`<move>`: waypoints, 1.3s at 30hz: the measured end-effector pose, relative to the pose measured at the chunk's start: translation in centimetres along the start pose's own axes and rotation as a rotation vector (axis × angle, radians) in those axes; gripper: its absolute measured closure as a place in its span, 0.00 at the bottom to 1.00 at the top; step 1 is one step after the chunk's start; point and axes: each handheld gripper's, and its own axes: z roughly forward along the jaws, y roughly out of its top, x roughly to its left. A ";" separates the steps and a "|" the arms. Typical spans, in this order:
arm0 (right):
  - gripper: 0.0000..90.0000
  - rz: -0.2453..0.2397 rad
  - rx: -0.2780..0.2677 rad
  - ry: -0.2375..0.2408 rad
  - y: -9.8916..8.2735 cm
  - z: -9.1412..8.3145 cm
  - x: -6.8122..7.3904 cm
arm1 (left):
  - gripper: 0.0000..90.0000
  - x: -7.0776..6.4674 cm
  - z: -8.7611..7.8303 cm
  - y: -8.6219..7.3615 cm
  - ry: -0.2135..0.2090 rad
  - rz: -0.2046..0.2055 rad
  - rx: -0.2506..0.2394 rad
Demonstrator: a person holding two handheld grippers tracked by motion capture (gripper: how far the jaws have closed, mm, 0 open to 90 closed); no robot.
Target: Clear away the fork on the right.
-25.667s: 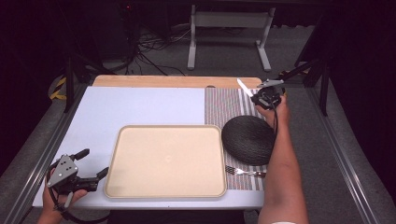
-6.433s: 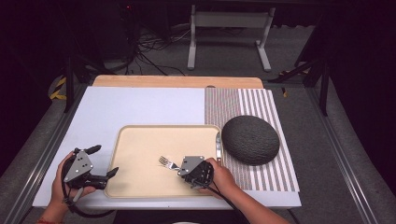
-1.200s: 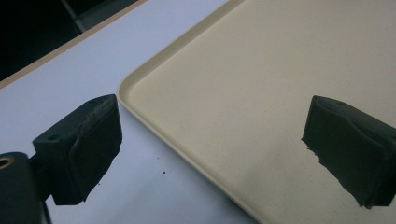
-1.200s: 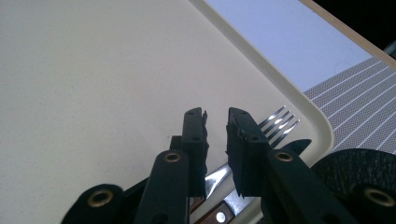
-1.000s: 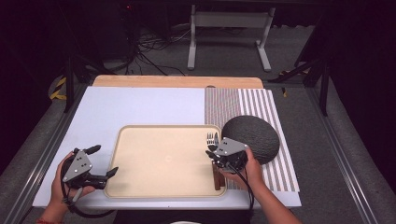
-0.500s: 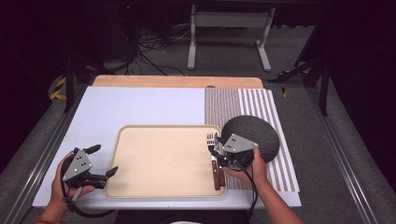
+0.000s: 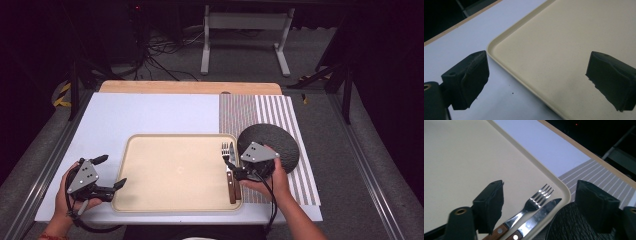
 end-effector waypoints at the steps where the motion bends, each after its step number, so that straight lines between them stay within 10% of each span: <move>1: 0.23 0.000 0.007 -0.007 0.0 0.0 0.0 | 0.06 0.0 0.0 0.0 0.001 -0.001 0.002; 12: 0.22 -0.063 0.021 -0.052 0.0 -0.9 -0.9 | 0.06 0.0 -0.3 -0.4 0.009 -0.015 0.018; 39: 0.22 0.037 0.100 -0.158 -7.9 -5.8 -3.2 | 0.06 -0.1 -1.1 -1.0 0.033 -0.046 0.033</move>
